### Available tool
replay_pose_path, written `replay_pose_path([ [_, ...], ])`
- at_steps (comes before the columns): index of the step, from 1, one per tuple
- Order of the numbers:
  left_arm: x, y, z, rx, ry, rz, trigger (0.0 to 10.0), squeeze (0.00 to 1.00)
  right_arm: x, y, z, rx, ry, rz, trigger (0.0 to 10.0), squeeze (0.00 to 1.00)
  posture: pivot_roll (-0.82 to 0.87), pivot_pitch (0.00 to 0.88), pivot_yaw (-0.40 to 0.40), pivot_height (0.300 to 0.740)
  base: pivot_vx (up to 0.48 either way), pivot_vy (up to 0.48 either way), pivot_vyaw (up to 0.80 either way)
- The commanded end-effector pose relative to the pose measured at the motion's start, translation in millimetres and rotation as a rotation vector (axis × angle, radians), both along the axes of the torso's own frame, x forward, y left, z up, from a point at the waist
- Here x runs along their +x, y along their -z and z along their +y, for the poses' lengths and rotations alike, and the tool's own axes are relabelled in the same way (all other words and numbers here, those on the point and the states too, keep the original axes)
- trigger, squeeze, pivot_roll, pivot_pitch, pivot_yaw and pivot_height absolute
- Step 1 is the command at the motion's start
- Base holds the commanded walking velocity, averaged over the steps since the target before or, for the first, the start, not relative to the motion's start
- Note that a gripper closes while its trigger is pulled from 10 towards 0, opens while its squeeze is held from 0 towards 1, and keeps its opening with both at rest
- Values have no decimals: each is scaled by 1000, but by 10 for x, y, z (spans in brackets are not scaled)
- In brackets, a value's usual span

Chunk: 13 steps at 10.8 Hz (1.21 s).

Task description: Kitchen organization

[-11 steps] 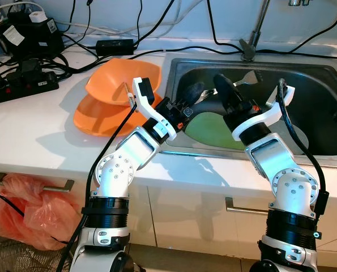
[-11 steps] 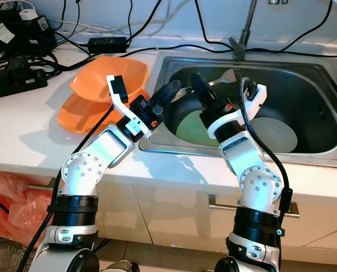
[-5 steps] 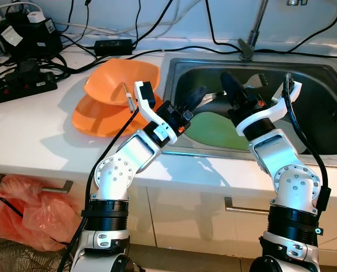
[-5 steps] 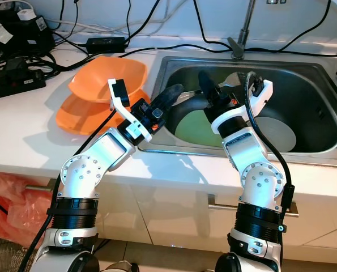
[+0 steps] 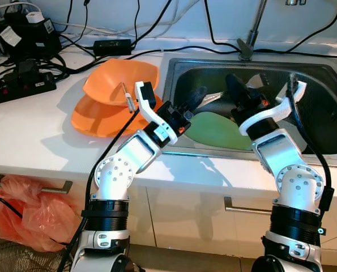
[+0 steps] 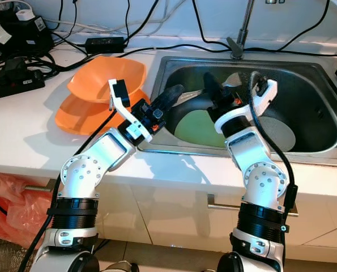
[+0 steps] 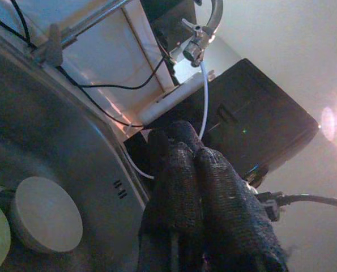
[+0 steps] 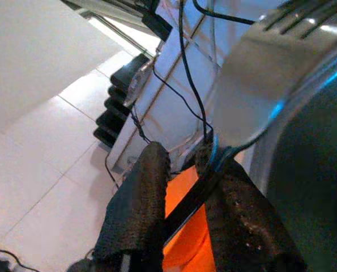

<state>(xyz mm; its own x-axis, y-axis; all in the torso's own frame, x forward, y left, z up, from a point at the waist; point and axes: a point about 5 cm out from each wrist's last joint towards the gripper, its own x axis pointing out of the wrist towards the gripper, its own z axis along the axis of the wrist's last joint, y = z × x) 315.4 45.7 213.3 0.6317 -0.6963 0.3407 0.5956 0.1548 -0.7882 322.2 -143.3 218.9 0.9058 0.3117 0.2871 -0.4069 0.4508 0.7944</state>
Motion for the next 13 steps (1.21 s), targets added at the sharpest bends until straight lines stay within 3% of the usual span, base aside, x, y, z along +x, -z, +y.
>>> replay_pose_path([
  [1, -30, -43, -77, -22, 23, -1, 0, 0, 18, -1, 5, -17, 4, 13, 0, 0, 39, 53, 44, 740, 0, 0, 0],
  [5, -39, 8, -99, 19, 28, 10, 0, 0, 31, -26, -10, -14, 18, 10, 0, 0, 36, 54, 44, 740, 0, 0, 0],
  [6, -35, 50, -110, 51, 21, 25, 10000, 1000, 33, -19, -17, -16, 23, 15, 0, 0, 36, 55, 42, 740, 0, 0, 0],
  [7, -39, 53, -116, 59, 26, 20, 10000, 1000, 33, -16, -18, -18, 24, 16, 0, 0, 36, 55, 42, 740, 0, 0, 0],
  [9, -47, 110, -141, 230, -12, -58, 10000, 1000, 42, 4, -34, -40, 41, 26, 0, 0, 37, 57, 41, 740, 0, 0, 0],
  [11, -83, 108, -178, 426, -51, -221, 10000, 1000, 45, 40, -39, -94, 66, 36, 0, 0, 37, 57, 41, 740, 0, 0, 0],
  [12, -92, 119, -180, 492, -67, -269, 10000, 1000, 56, 76, -43, -181, 95, 37, 0, 0, 40, 59, 41, 740, 0, 0, 0],
  [13, -135, 134, -184, 606, -44, -374, 10000, 1000, 62, 198, -50, -365, 127, 50, 0, 0, 47, 61, 40, 740, 0, 0, 0],
])
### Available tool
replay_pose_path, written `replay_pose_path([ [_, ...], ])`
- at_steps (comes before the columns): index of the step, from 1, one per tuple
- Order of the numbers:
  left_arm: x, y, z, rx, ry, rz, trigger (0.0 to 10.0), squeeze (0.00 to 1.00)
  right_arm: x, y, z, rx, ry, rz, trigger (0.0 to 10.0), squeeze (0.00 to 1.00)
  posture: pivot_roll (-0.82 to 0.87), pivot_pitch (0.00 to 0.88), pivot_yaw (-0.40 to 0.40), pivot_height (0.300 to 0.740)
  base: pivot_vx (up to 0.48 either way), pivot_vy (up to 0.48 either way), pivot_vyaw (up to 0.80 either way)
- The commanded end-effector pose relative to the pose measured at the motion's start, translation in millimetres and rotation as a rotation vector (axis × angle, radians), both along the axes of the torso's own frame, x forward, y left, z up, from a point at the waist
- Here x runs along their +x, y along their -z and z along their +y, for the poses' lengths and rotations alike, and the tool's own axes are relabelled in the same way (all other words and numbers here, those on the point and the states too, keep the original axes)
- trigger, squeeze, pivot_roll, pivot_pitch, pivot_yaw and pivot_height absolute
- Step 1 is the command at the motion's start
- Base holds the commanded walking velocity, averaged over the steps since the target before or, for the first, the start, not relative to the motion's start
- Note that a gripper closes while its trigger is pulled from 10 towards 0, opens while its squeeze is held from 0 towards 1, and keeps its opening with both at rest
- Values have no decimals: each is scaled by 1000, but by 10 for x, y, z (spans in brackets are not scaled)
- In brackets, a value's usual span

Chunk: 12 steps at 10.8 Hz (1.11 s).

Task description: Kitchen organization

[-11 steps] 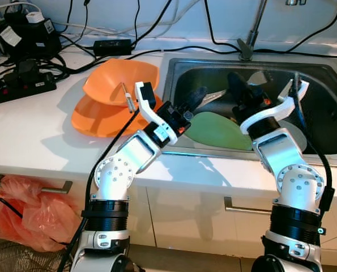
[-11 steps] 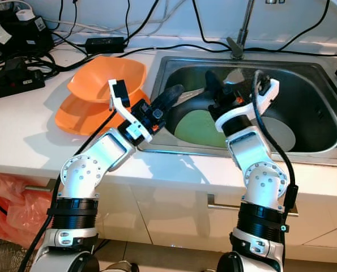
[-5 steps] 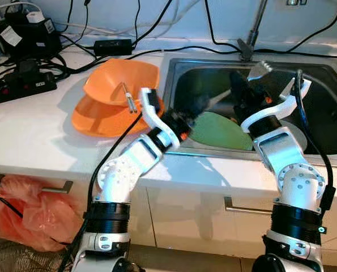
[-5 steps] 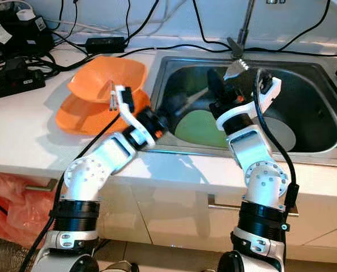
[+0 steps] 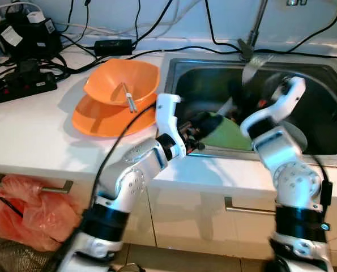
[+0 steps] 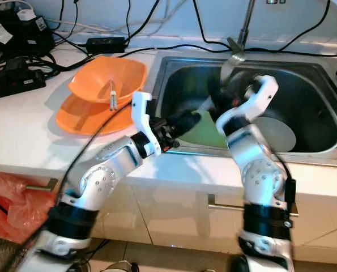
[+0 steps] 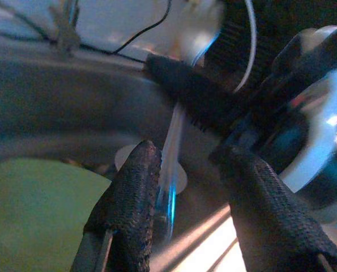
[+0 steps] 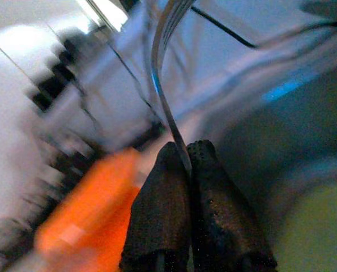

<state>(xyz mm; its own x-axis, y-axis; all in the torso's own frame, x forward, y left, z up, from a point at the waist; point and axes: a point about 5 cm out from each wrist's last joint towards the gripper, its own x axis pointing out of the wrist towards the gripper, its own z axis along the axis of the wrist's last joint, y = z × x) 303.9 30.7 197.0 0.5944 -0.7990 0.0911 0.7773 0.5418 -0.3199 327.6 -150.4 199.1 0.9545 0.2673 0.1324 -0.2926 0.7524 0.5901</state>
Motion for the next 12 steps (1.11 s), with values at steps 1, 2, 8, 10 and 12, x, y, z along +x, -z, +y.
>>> replay_pose_path([
  [1, -46, -4, -34, 56, 35, -58, 10000, 1000, 1, 72, 29, -102, -6, 5, 0, 0, 47, 61, 40, 740, 0, 0, 0],
  [2, -88, 36, -40, 104, 69, -90, 10000, 1000, -16, 212, 68, -300, -44, 15, 0, 0, 49, 64, 37, 740, 0, 0, 0],
  [8, -155, 125, 9, 166, 92, -112, 10000, 1000, 224, 279, -200, -632, 75, -62, 0, 0, 74, 72, 36, 740, 0, 0, 0],
  [10, -165, 134, 13, 172, 93, -109, 10000, 1000, 299, 244, -246, -683, 83, -84, 0, 0, 79, 75, 33, 740, 0, 0, 0],
  [12, -185, 162, 16, 184, 96, -102, 10000, 1000, 354, 367, -329, -815, 53, -50, 0, 0, 85, 81, 34, 740, 0, 0, 0],
])
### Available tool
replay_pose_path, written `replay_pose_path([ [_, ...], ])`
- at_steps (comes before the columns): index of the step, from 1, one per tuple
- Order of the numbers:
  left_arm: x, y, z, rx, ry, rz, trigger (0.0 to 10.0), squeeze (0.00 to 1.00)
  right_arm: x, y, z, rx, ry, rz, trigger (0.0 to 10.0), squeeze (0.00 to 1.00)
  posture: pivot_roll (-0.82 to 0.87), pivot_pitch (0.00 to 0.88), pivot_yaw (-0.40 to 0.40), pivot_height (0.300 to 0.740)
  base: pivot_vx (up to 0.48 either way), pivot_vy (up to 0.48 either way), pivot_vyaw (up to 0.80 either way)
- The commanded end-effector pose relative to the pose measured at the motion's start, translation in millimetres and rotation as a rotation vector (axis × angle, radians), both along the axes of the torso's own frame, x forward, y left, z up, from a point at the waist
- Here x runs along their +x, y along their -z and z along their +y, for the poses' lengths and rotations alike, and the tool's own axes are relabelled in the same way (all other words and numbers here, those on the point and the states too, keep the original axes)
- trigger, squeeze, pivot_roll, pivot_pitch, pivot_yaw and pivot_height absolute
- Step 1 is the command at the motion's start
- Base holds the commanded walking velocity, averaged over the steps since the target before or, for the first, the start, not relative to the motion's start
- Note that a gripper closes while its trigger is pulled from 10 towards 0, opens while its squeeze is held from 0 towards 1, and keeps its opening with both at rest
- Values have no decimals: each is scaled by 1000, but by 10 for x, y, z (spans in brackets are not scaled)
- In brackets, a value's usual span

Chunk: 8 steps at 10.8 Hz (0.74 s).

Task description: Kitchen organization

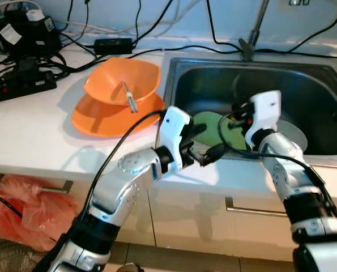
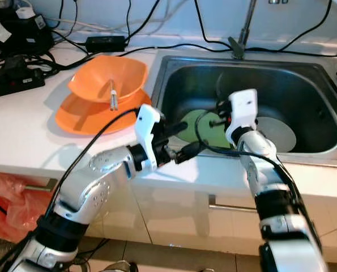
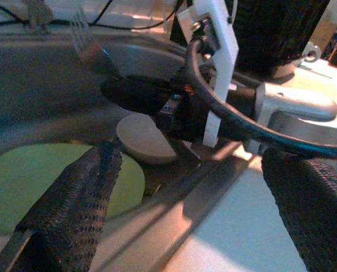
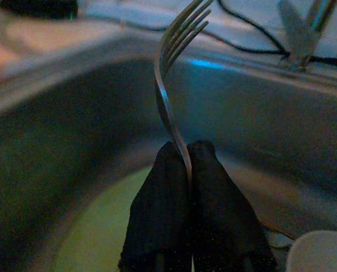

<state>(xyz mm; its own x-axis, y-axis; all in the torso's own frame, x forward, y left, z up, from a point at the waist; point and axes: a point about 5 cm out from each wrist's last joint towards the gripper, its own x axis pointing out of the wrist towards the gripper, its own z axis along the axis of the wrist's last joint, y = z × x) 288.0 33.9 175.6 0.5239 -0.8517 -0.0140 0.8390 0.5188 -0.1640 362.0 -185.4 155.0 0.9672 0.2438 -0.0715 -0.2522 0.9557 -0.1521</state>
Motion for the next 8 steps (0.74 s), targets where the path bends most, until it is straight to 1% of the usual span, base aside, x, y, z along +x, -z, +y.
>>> replay_pose_path([
  [1, -36, -28, -6, 17, 21, -20, 10000, 1000, 36, -52, -32, -55, -14, -18, 0, 0, 85, 81, 34, 740, 0, 0, 0],
  [2, -39, 5, 7, 44, 25, -24, 10000, 1000, 79, -47, -112, -152, -32, -4, 5059, 0, 88, 84, 38, 740, 0, 0, 0],
  [3, -37, 19, 13, 52, 24, -25, 10000, 1000, 101, -58, -153, -198, -46, 0, 9176, 0, 87, 84, 38, 740, 0, 0, 0],
  [4, -30, 36, 20, 70, 24, -34, 10000, 1000, 130, -78, -197, -256, -71, 7, 10000, 1000, 87, 81, 37, 740, 0, 0, 0],
  [6, -21, 26, 10, 65, 20, -36, 10000, 1000, 163, -110, -245, -337, -135, 21, 10000, 1000, 83, 75, 37, 740, 0, 0, 0],
  [8, -15, 13, 3, 57, 22, -34, 10000, 1000, 168, -122, -231, -375, -190, 24, 10000, 1000, 79, 77, 36, 740, 0, 0, 0],
])
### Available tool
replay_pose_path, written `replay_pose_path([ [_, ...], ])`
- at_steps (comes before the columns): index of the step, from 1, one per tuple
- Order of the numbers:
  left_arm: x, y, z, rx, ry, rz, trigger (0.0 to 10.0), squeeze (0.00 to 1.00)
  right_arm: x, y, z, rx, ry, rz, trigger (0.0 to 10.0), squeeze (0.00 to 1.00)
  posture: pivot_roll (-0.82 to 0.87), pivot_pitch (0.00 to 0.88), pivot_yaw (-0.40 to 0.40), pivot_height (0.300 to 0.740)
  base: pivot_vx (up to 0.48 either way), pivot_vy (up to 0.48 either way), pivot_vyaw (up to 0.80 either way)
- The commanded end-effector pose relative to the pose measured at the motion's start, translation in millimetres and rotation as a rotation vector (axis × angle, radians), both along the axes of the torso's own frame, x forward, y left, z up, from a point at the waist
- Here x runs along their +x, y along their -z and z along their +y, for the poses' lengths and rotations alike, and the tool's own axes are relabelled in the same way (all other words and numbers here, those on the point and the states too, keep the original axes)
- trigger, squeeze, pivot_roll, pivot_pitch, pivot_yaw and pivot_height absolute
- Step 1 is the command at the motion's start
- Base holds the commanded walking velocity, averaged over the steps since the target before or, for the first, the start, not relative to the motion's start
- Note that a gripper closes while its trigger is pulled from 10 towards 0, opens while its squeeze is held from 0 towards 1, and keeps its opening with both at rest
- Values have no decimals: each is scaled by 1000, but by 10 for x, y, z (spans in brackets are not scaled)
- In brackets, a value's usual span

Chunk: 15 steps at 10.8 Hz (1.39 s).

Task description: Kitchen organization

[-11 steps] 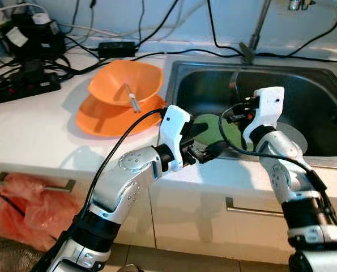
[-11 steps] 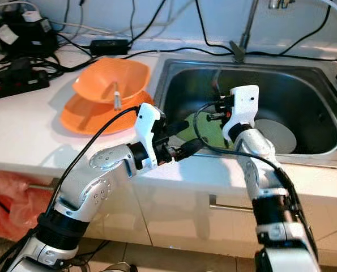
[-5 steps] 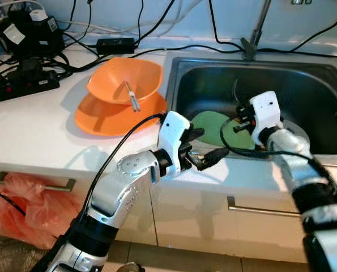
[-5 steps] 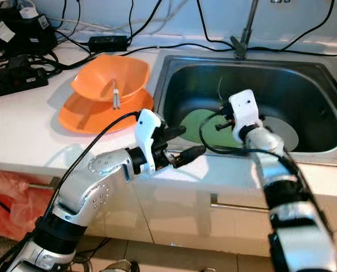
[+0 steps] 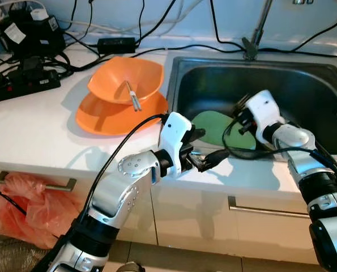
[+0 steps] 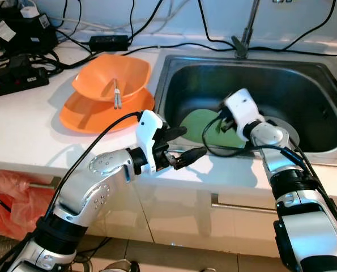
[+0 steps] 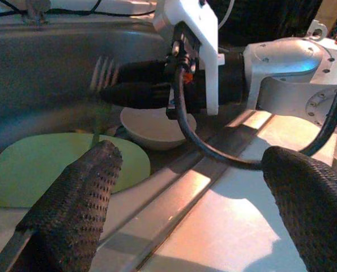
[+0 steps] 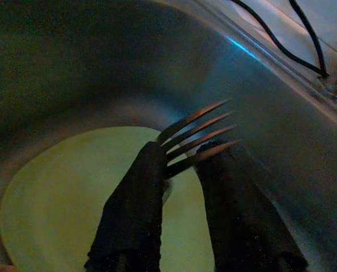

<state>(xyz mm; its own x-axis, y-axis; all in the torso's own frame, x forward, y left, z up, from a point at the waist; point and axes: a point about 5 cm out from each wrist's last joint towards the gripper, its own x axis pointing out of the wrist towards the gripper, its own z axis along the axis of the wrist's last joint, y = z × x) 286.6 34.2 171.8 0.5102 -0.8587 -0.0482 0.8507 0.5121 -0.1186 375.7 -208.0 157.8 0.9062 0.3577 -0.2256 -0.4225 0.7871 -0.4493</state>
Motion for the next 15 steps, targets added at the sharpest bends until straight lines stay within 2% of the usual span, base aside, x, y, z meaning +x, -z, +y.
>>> replay_pose_path([
  [1, 4, -25, 2, 4, 4, -13, 10000, 1000, 36, -103, -8, -15, -23, -24, 10000, 1000, 79, 77, 36, 740, 0, 0, 0],
  [4, 18, -37, -2, 5, -1, -20, 10000, 1000, 50, -131, -18, -4, -27, -36, 10000, 1000, 78, 73, 42, 740, 0, 0, 0],
  [6, 131, -121, 69, 22, -111, -84, 10000, 1000, 83, -311, 6, 164, -33, -86, 10000, 1000, 79, 68, 42, 740, 0, 0, 0],
  [7, 198, -200, 125, 20, -176, -135, 10000, 1000, 68, -390, 52, 209, -70, -110, 10000, 1000, 79, 67, 39, 740, 0, 0, 0],
  [9, 237, -269, 198, 36, -218, -196, 10000, 1000, -21, -436, 285, 223, -200, -119, 10000, 1000, 70, 68, 50, 740, 0, 0, 0],
  [10, 200, -259, 236, 87, -225, -275, 10000, 1000, -93, -510, 467, 318, -264, -112, 10000, 1000, 73, 67, 49, 740, 0, 0, 0],
  [11, 183, -303, 282, 80, -278, -344, 10000, 1000, -227, -564, 630, 436, -361, -63, 10000, 1000, 81, 66, 50, 740, 0, 0, 0],
  [12, 186, -372, 309, 92, -314, -424, 10000, 1000, -353, -580, 717, 488, -437, -21, 10000, 1000, 85, 66, 50, 740, 0, 0, 0],
  [13, 191, -465, 347, 79, -370, -488, 10000, 1000, -482, -562, 762, 491, -496, 11, 10000, 1000, 87, 66, 53, 740, 0, 0, 0],
  [14, 187, -553, 387, 61, -416, -541, 10000, 1000, -585, -531, 775, 492, -526, 52, 10000, 894, 92, 66, 57, 740, 0, 0, 0],
  [15, 176, -606, 404, 60, -430, -578, 10000, 1000, -633, -511, 772, 489, -533, 70, 10000, 0, 93, 66, 58, 740, 0, 0, 0],
])
